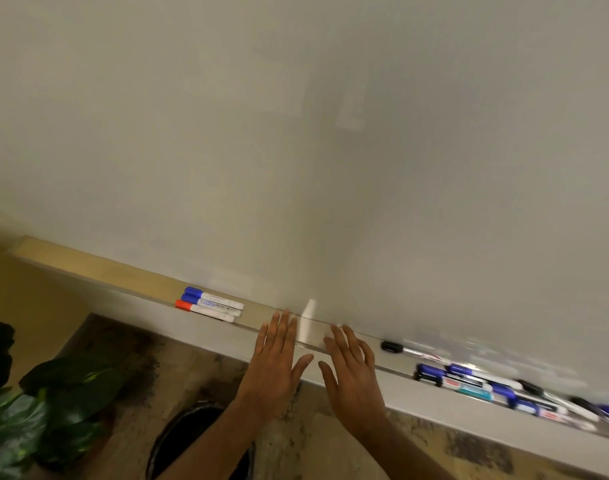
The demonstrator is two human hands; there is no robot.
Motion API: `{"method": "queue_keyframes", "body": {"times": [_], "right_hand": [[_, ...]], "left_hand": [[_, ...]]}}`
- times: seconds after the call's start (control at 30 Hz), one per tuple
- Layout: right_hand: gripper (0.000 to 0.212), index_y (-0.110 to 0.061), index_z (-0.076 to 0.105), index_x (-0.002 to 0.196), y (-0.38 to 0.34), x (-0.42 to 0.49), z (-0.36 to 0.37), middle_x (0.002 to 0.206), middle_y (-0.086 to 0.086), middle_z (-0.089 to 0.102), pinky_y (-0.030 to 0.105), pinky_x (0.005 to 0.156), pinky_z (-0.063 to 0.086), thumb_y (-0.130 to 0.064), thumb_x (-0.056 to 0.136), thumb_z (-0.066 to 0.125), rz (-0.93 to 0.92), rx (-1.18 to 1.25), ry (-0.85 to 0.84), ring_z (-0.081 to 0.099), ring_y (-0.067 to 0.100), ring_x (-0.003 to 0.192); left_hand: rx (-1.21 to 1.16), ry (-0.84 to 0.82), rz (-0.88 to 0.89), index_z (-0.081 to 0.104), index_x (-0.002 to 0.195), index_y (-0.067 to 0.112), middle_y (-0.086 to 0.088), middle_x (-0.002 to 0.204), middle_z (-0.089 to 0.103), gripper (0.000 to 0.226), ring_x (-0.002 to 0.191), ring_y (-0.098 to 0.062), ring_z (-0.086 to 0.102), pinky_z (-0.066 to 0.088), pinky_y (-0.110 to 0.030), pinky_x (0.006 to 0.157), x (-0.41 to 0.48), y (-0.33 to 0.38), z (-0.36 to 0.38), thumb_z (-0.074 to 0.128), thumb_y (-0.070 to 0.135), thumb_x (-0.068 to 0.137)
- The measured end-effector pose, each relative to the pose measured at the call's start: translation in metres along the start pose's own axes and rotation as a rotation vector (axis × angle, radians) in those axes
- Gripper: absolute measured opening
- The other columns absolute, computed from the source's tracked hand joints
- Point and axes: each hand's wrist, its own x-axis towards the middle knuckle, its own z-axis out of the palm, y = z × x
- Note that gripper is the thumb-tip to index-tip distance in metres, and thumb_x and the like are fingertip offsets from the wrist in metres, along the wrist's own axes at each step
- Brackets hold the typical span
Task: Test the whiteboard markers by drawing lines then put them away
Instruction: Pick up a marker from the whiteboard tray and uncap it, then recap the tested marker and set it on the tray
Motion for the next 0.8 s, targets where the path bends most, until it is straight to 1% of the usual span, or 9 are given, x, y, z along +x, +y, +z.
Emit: {"method": "queue_keyframes", "body": {"times": [0.1,0.2,0.37,0.43,0.47,0.53,0.6,0.67,0.8], "right_hand": [[0.05,-0.017,0.041,0.147,0.028,-0.023,-0.015,0.16,0.006,0.03,0.046,0.118,0.017,-0.042,0.104,0.034,0.045,-0.049,-0.038,0.02,0.024,0.151],[0.052,-0.018,0.039,0.148,0.054,-0.043,-0.033,0.161,0.006,0.03,0.044,0.118,0.015,-0.043,0.104,0.03,0.108,-0.077,-0.072,0.02,0.024,0.15],[0.05,-0.018,0.043,0.147,0.1,-0.079,-0.055,0.159,0.006,0.032,0.042,0.119,0.009,-0.041,0.104,0.031,0.179,-0.121,-0.075,0.023,0.025,0.149],[0.049,-0.017,0.044,0.144,0.119,-0.091,-0.063,0.155,0.008,0.04,0.043,0.12,0.008,-0.04,0.103,0.031,0.204,-0.155,-0.065,0.033,0.028,0.146],[0.048,-0.017,0.047,0.142,0.127,-0.097,-0.067,0.152,0.008,0.045,0.045,0.119,0.011,-0.04,0.102,0.031,0.22,-0.172,-0.063,0.039,0.029,0.142],[0.044,-0.017,0.053,0.137,0.143,-0.107,-0.074,0.144,0.009,0.055,0.048,0.116,0.021,-0.037,0.102,0.036,0.261,-0.194,-0.057,0.049,0.03,0.135],[0.037,-0.015,0.059,0.132,0.157,-0.114,-0.082,0.134,0.01,0.063,0.052,0.112,0.033,-0.031,0.098,0.056,0.311,-0.201,-0.02,0.056,0.031,0.128],[0.045,-0.014,0.063,0.128,0.169,-0.12,-0.089,0.128,0.01,0.066,0.054,0.106,0.039,-0.024,0.086,0.074,0.384,-0.202,-0.007,0.06,0.032,0.123],[0.046,-0.014,0.062,0.127,0.189,-0.13,-0.094,0.125,0.009,0.067,0.054,0.101,0.044,-0.019,0.083,0.077,0.457,-0.189,-0.024,0.06,0.033,0.12]], "left_hand": [[0.023,0.014,0.036,0.027,0.16,0.01,-0.013,0.166,0.026,0.076,0.156,-0.025,0.008,0.001,-0.038,0.123,-0.003,0.033,0.007,0.02,0.064,0.106],[0.005,0.004,0.085,0.011,0.163,0.014,-0.01,0.17,0.011,0.076,0.156,-0.018,-0.008,-0.004,-0.036,0.123,-0.006,0.064,0.014,0.019,0.064,0.106],[0.003,0.0,0.172,0.001,0.164,0.016,-0.009,0.171,0.003,0.075,0.156,-0.016,-0.012,-0.005,-0.036,0.122,-0.005,0.109,0.032,0.018,0.063,0.107],[-0.005,-0.042,0.186,0.002,0.163,0.017,-0.01,0.171,0.006,0.074,0.156,-0.017,-0.01,-0.005,-0.035,0.122,-0.005,0.127,0.038,0.017,0.063,0.107],[0.001,-0.044,0.2,0.001,0.163,0.017,-0.009,0.171,0.003,0.075,0.156,-0.018,-0.01,-0.006,-0.033,0.123,-0.005,0.135,0.042,0.013,0.064,0.106],[0.008,-0.058,0.238,-0.013,0.161,0.023,-0.002,0.169,-0.02,0.079,0.155,-0.017,-0.022,-0.015,-0.031,0.123,-0.005,0.151,0.049,-0.007,0.07,0.098],[-0.022,-0.105,0.26,-0.021,0.158,0.025,0.003,0.164,-0.033,0.087,0.152,-0.014,-0.029,-0.02,-0.032,0.123,-0.005,0.165,0.058,-0.023,0.074,0.086],[-0.031,-0.127,0.26,-0.019,0.159,0.026,0.004,0.164,-0.033,0.091,0.151,-0.013,-0.03,-0.025,-0.031,0.121,-0.005,0.178,0.062,-0.024,0.075,0.083],[-0.044,-0.171,0.257,-0.024,0.154,0.029,0.006,0.161,-0.035,0.083,0.15,-0.012,-0.031,-0.025,-0.026,0.117,-0.004,0.2,0.069,-0.014,0.072,0.084]]}}
